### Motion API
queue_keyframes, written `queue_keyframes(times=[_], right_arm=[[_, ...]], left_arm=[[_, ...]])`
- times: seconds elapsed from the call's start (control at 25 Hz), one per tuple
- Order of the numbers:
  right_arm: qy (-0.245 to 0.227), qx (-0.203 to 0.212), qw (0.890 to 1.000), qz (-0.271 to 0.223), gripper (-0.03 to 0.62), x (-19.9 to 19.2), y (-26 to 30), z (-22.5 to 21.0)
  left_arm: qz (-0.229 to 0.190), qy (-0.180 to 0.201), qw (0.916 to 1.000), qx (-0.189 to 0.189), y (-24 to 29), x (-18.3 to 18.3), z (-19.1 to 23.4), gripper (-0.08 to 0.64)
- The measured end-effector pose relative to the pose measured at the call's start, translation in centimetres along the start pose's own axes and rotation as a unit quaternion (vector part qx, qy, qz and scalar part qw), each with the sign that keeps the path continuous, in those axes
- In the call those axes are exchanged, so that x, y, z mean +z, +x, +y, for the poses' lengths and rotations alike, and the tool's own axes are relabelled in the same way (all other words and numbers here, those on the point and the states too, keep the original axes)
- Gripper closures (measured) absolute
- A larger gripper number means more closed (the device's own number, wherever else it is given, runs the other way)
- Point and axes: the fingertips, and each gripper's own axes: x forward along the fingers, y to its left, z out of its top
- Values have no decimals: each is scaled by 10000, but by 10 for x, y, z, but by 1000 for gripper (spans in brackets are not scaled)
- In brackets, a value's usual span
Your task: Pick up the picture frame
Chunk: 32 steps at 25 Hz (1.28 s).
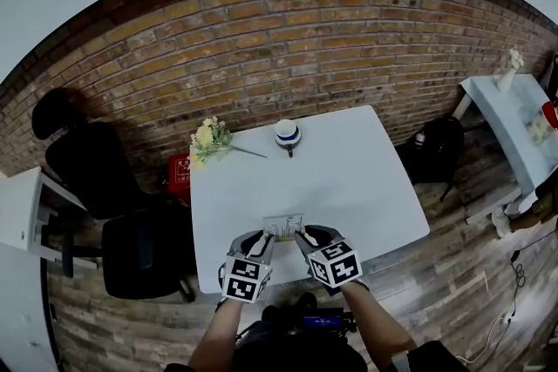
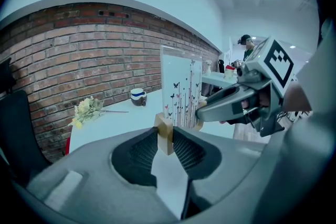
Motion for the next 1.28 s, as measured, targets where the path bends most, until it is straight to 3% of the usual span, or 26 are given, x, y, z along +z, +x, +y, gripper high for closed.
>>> queue_keyframes(times=[0.32,0.92,1.28], right_arm=[[15,-144,9999,-51,491,-20,-24,33],[-16,-390,9992,-16,491,-89,-71,169],[131,-719,9973,51,492,-120,-111,190]], left_arm=[[-110,98,9999,-76,-36,-17,-16,462],[-245,86,9993,-277,-165,-104,-39,463],[-255,140,9977,-613,-192,-124,-76,463]])
